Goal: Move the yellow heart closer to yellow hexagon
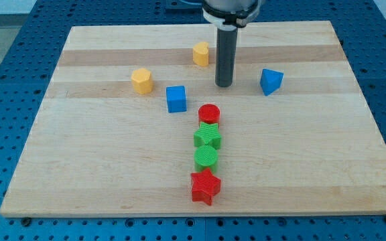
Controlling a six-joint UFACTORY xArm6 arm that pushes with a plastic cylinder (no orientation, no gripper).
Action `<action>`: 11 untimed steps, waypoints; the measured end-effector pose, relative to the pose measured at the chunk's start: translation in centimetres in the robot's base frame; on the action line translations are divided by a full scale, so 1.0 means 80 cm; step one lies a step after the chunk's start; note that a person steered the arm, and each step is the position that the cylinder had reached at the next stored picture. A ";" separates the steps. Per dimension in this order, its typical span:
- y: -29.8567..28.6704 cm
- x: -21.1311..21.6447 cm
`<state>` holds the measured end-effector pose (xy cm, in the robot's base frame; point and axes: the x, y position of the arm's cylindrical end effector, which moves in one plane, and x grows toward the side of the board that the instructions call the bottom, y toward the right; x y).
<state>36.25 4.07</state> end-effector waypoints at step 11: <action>-0.167 -0.058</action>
